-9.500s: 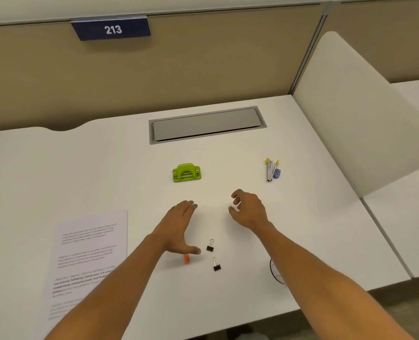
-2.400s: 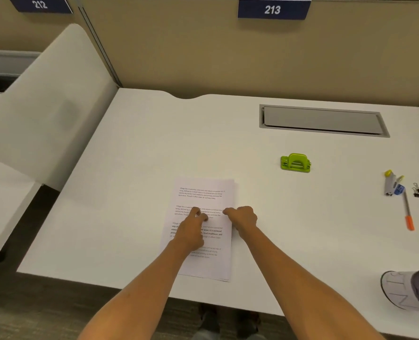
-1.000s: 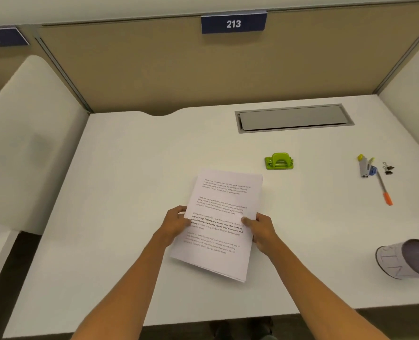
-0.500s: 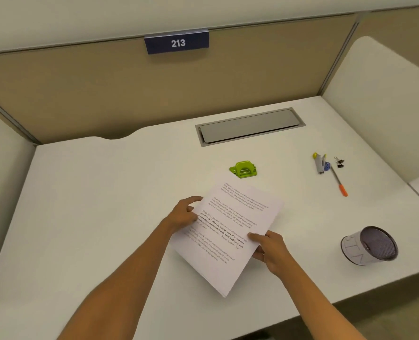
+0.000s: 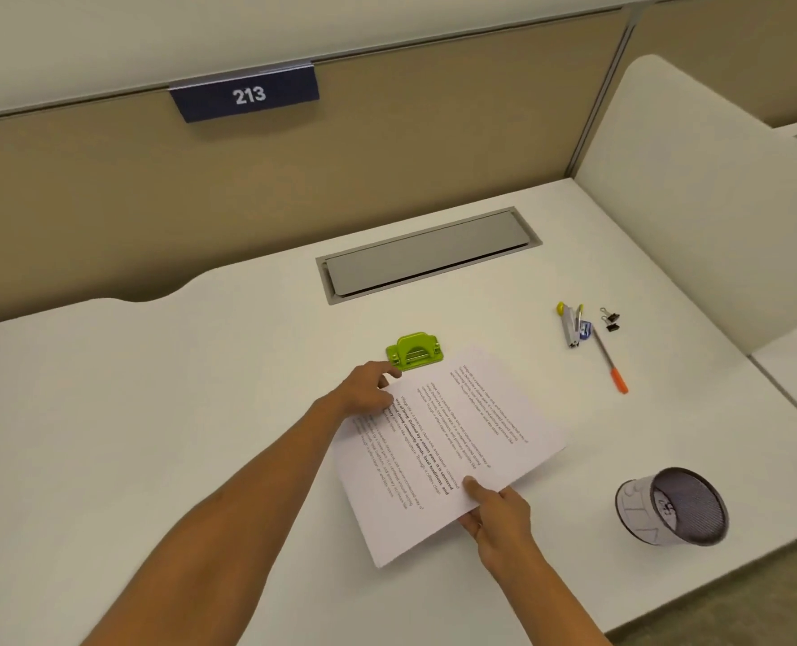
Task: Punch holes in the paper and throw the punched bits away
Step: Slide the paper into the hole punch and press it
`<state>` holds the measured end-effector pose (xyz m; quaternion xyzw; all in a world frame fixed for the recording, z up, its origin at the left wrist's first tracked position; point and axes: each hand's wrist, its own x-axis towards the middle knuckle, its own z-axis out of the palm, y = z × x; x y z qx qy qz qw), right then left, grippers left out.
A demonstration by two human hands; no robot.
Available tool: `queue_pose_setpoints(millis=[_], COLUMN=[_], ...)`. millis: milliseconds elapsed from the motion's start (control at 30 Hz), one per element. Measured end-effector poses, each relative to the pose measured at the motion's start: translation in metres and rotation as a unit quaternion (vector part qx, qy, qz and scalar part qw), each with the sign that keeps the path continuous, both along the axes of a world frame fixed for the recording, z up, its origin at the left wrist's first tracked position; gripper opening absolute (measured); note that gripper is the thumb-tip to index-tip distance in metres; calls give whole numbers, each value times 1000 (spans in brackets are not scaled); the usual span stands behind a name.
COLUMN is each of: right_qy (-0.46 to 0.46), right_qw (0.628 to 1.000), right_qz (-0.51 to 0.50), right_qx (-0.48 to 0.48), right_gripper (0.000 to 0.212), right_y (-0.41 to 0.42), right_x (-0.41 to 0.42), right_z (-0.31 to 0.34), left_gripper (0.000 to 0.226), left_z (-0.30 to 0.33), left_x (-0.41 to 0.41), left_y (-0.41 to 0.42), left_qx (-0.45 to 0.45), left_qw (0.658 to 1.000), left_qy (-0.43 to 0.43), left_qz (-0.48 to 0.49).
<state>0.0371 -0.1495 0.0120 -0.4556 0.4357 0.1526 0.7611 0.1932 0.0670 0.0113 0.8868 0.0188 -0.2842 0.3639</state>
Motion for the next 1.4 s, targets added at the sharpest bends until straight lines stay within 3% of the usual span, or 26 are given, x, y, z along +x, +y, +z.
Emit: queue_pose_setpoints(millis=[133,267,400,533,733,967,1400], right_qy=[14,15,27,39,49,61,68], right_qw=[1000,999,999,998,997,996,996], right_qz=[-23,-35,-36,-41,-50,-51,-65], right_qx=[4,0,-17,-33,-31,-27,-8], right_gripper=[24,23,20,17,15,11,16], right_y=[3,6,9,11,11,16,31], right_x=[11,24,35,41,50,58,63], right_z=[-6,-12,-19,-22,-23,-25,-28], left_gripper=[38,28,24,21,33,40,44], left_z=[-6,-4,4,17,18,6,-11], left_x=[20,43,75,111,144,147,145], left_y=[-7,-9,-10,-11,-22,-31,-36], left_qx=[60,116,96,77,133,191,220], left_qw=[996,979,974,986,985,968,959], left_qy=[-58,-167,-204,-149,-44,-4,11], left_qz=[-30,4,25,2,-97,-162,-175])
